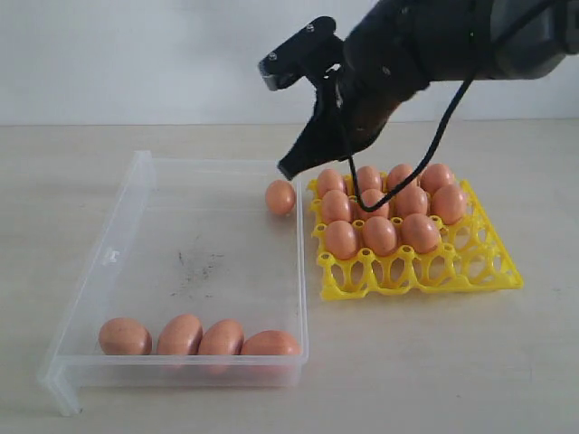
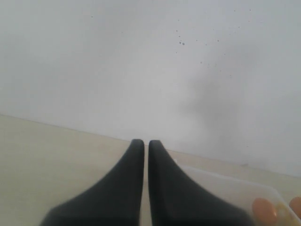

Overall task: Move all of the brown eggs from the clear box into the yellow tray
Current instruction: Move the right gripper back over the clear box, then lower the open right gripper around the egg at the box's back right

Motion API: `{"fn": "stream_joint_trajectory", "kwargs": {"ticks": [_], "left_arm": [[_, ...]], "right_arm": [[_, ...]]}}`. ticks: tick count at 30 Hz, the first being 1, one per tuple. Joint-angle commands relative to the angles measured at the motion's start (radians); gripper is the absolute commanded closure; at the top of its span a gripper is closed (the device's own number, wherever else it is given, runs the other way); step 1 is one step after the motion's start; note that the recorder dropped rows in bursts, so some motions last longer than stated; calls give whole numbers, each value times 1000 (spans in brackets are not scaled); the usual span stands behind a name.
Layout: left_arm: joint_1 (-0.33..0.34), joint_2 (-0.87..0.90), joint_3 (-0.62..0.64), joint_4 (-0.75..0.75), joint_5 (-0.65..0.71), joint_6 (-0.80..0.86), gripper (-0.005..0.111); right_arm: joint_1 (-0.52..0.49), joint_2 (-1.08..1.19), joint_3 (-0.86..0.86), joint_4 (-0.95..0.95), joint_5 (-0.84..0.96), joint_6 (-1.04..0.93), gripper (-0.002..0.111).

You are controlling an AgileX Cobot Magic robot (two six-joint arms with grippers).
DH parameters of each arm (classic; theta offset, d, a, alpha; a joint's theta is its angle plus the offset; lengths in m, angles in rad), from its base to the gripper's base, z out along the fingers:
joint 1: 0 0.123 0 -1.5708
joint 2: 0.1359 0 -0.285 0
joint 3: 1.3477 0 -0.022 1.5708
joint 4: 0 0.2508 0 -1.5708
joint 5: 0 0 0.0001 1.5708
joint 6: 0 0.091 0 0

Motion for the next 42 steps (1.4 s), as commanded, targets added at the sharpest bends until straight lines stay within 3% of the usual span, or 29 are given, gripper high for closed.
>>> {"fn": "stream_joint_trajectory", "kwargs": {"ticks": [1, 6, 13, 42], "left_arm": [[-4, -3, -3, -5, 0, 6, 103], [-4, -3, -3, -5, 0, 6, 103], [-4, -3, -3, -5, 0, 6, 103], [-4, -3, -3, -5, 0, 6, 103]], "right_arm": [[-2, 104, -250, 487, 202, -325, 108], [-2, 260, -510, 464, 469, -233, 108], [-3, 427, -719, 455, 483, -201, 108], [-3, 468, -730, 437, 423, -201, 108]]}}
